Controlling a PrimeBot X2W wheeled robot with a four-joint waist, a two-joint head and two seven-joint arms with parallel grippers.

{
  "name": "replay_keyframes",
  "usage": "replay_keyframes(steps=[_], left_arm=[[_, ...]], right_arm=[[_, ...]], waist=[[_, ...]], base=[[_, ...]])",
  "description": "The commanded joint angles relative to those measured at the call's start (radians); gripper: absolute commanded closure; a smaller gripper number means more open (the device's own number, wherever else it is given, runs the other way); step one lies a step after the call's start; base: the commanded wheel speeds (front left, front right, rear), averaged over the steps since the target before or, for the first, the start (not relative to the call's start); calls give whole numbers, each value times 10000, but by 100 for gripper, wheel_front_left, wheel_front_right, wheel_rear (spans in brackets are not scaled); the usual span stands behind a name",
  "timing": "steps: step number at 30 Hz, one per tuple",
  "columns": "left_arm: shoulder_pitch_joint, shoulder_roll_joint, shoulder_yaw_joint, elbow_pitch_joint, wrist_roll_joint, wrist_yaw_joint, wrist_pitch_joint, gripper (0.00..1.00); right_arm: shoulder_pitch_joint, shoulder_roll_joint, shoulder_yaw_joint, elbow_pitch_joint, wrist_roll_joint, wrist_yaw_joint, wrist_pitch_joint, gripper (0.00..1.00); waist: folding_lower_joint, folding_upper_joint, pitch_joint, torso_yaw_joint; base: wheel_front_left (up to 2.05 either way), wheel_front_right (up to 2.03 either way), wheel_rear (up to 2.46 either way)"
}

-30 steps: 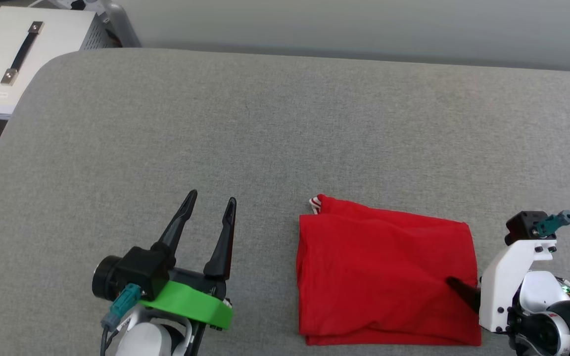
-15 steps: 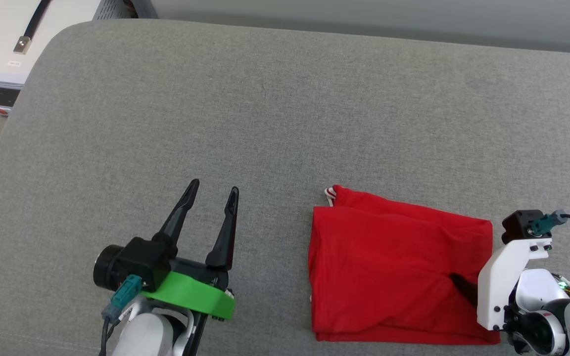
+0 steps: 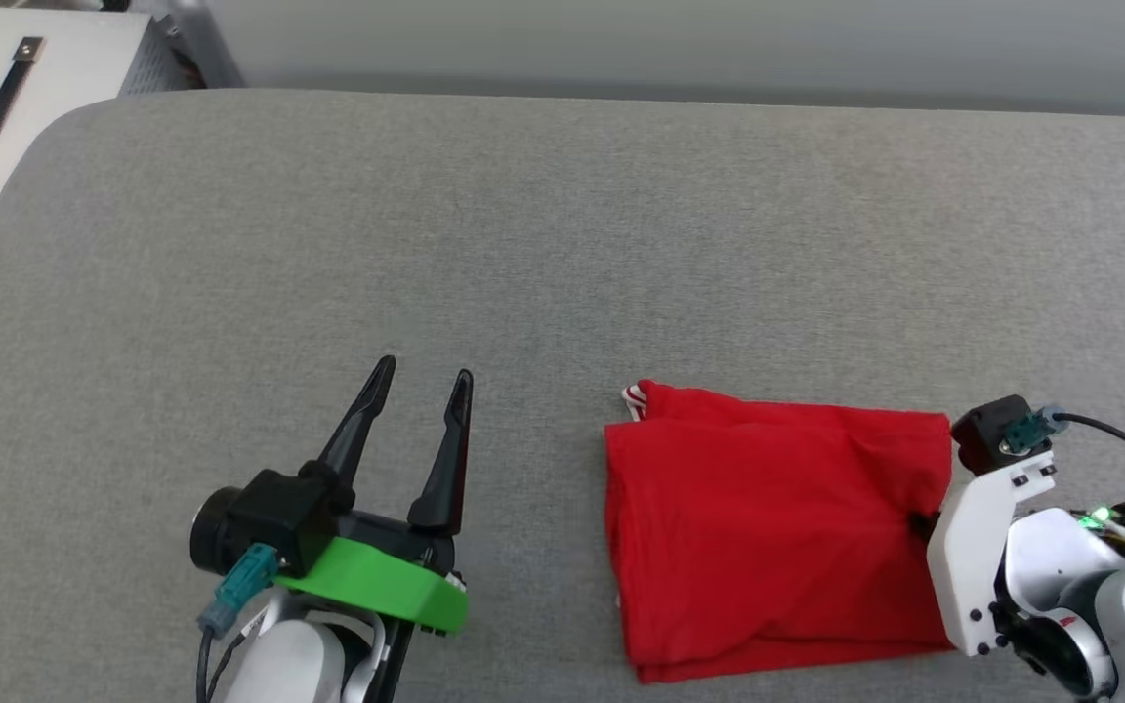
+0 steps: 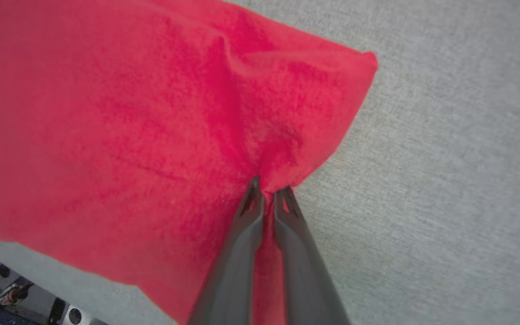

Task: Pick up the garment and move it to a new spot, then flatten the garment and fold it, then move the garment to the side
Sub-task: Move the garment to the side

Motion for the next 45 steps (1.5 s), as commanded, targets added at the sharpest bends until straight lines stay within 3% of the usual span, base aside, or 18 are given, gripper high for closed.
replay_keyframes(steps=[1,7,14,22,34,45], left_arm=[[65,3,-72,-45,47,-29,-57,0],[-112,80,-590,-167,189,-29,-57,0],[-669,345,-1192,-318,399,-29,-57,0],[-1764,951,-1930,-903,797,-29,-57,0],[-3448,1452,-2951,-1850,1036,-29,-57,0],[-3779,1353,-2669,-2107,1196,-29,-57,0]], right_arm=[[-276,-445,202,-220,-133,-9,-87,100],[-780,-2220,1098,-946,-106,-9,-318,100],[-1460,-4190,1346,-775,-207,-9,-1180,100],[-2775,-5343,1264,938,-656,-9,-3302,100],[-4673,-5387,-8,4789,-1458,-9,-5960,100],[-5752,-4739,-1271,6687,-2700,-9,-7107,97]], waist=[[0,0,-128,-610],[0,0,312,-1643],[0,0,1333,-2759],[0,0,2985,-3781],[0,0,4583,-3815],[0,0,4900,-3343]], base=[[0,0,0],[0,0,0],[0,0,0],[0,0,0],[0,0,0],[0,0,0]])
